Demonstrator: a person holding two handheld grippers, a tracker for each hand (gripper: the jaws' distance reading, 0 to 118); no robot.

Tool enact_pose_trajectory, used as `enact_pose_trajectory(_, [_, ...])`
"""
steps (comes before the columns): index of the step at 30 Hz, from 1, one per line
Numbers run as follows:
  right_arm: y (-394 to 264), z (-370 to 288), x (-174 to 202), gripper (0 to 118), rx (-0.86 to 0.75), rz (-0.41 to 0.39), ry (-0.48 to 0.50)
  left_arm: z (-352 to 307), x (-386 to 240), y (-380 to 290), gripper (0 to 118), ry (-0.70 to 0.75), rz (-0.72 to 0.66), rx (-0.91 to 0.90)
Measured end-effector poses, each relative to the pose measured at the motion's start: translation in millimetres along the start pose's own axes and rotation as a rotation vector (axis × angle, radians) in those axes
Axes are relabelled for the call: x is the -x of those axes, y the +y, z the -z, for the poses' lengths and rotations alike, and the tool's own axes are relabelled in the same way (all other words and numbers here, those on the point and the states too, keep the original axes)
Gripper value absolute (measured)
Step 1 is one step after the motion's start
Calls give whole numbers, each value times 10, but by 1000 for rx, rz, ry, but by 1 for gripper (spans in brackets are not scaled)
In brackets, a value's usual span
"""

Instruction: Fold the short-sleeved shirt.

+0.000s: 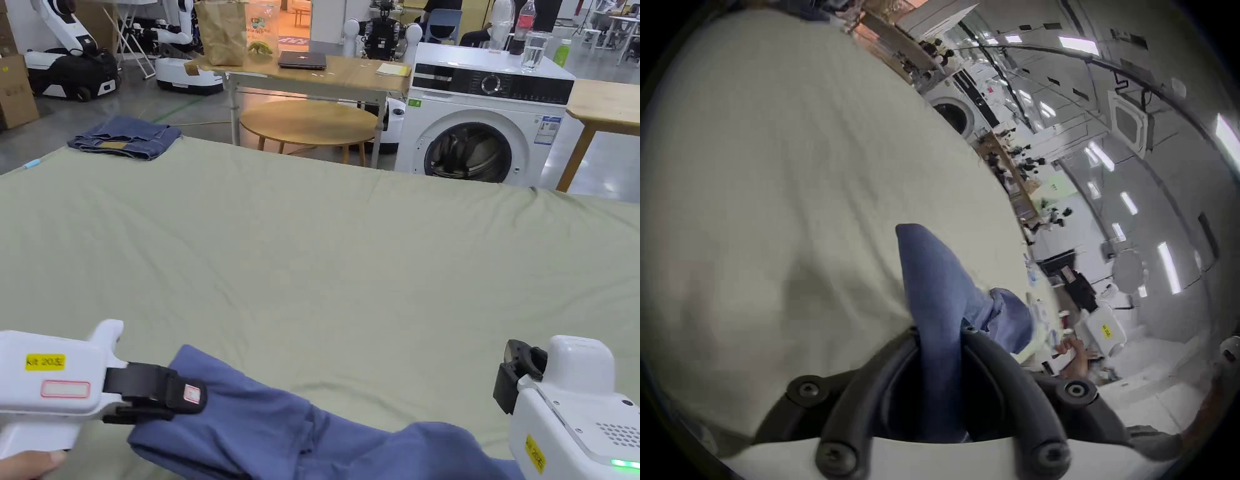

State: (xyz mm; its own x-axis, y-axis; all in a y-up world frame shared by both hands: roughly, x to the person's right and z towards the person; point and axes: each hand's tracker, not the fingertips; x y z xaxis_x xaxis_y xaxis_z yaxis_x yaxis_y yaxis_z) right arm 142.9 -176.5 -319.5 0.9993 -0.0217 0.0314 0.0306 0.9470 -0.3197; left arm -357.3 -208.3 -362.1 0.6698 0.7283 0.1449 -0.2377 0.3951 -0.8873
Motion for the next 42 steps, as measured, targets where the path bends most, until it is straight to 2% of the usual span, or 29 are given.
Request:
enact_pose_trajectory(6, [22, 3, 40, 0, -11, 3, 21, -440, -409, 118, 6, 231, 54, -40])
enact_pose_trajectory(12, [-10, 18, 70, 0, -5, 12, 35, -194, -1001, 115, 6, 319, 172, 24])
enact_pose_trajectory(18, [-48, -36, 28, 0, -5, 12, 30, 267, -1463, 31, 6, 350, 278, 117])
enact_pose_trajectory(25, [-69, -102, -99, 0, -4, 27, 3, 753, -1836, -84, 6, 342, 332, 175])
enact_pose_trajectory(34, [-119, -157, -229, 0, 9, 50, -26, 1726, -2157, -329, 6, 405, 429, 292])
enact_pose_trajectory(42, [-169, -184, -323, 0, 25, 57, -48, 2212, -2229, -574, 6, 415, 448, 352])
